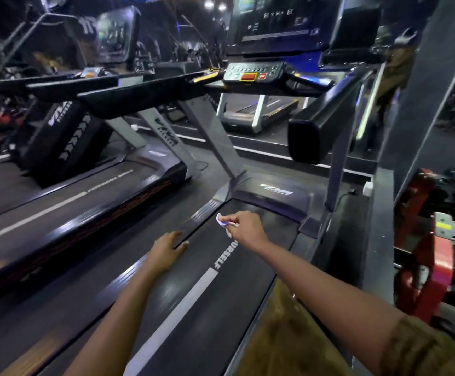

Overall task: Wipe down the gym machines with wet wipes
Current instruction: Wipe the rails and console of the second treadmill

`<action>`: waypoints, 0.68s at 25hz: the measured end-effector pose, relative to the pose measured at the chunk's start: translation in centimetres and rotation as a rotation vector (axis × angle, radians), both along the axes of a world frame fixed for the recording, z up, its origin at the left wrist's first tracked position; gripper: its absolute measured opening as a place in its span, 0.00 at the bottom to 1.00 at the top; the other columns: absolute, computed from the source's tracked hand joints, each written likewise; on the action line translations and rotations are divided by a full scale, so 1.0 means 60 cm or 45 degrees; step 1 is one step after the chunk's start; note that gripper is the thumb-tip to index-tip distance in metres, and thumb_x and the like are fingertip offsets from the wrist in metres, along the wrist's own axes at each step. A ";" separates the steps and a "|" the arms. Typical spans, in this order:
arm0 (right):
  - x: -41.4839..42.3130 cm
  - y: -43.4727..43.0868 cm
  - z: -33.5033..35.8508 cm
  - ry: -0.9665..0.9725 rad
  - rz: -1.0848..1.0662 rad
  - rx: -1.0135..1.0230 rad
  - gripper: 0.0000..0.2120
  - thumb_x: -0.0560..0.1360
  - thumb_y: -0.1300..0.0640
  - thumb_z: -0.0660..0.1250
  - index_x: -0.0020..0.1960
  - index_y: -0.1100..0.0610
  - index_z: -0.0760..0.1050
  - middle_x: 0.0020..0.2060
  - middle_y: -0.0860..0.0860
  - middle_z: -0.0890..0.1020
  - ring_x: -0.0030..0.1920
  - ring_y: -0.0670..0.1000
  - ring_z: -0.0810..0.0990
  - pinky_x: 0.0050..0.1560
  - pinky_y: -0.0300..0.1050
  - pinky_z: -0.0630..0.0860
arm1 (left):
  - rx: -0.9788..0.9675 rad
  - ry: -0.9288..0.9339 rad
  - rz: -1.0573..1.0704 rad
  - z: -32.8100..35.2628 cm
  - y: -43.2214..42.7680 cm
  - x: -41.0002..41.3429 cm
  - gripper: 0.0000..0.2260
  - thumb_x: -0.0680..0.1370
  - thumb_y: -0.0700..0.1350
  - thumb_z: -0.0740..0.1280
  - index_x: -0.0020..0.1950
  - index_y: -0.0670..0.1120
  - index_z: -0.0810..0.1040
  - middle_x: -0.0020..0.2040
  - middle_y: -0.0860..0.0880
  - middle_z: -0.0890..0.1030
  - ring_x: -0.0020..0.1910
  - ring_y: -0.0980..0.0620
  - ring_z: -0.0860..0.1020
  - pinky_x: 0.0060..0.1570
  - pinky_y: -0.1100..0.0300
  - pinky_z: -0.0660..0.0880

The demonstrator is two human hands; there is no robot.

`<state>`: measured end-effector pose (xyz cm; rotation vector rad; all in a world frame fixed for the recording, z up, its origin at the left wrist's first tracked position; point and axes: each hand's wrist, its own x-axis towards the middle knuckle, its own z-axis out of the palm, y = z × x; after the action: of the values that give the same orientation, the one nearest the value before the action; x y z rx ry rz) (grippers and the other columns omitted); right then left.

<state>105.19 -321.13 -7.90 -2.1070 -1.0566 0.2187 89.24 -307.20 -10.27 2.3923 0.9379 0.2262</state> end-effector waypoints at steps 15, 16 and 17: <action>0.104 0.418 -0.098 0.125 0.282 -0.562 0.12 0.75 0.61 0.65 0.56 0.51 0.81 0.55 0.55 0.81 0.57 0.56 0.78 0.54 0.43 0.74 | -0.115 0.636 0.022 -0.045 0.318 0.041 0.25 0.82 0.51 0.57 0.77 0.44 0.57 0.76 0.44 0.60 0.73 0.47 0.62 0.69 0.58 0.59; 0.112 0.434 -0.084 0.176 0.255 -0.583 0.13 0.75 0.62 0.64 0.55 0.50 0.81 0.56 0.55 0.81 0.57 0.56 0.78 0.55 0.44 0.75 | -0.150 0.660 0.015 -0.021 0.335 0.058 0.26 0.82 0.51 0.58 0.77 0.44 0.56 0.76 0.44 0.59 0.74 0.47 0.61 0.69 0.57 0.58; 0.117 0.445 -0.067 0.214 0.231 -0.590 0.14 0.75 0.62 0.63 0.55 0.50 0.81 0.56 0.55 0.81 0.57 0.56 0.78 0.55 0.45 0.75 | -0.155 0.667 -0.003 0.004 0.346 0.073 0.26 0.82 0.51 0.58 0.77 0.44 0.56 0.76 0.44 0.60 0.73 0.47 0.61 0.69 0.57 0.58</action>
<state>112.21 -294.41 -11.91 -2.3404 -1.1780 0.7801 93.62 -286.44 -10.05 2.3773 1.1346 -0.4698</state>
